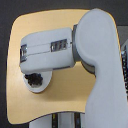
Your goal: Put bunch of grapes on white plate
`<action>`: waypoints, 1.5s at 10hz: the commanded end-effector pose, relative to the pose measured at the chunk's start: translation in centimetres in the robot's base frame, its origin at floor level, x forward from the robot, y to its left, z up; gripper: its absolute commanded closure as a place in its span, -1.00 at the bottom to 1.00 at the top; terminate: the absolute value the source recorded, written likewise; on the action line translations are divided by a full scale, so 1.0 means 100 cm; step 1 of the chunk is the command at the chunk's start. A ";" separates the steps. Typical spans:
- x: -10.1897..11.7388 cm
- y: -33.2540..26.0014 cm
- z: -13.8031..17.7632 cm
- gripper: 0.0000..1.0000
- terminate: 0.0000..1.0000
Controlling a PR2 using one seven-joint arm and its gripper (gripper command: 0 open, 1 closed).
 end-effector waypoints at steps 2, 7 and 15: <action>0.001 -0.009 -0.005 -1.00 -1.00; 0.006 -0.007 -0.007 -1.00 -1.00; 0.051 -0.008 0.087 -1.00 -1.00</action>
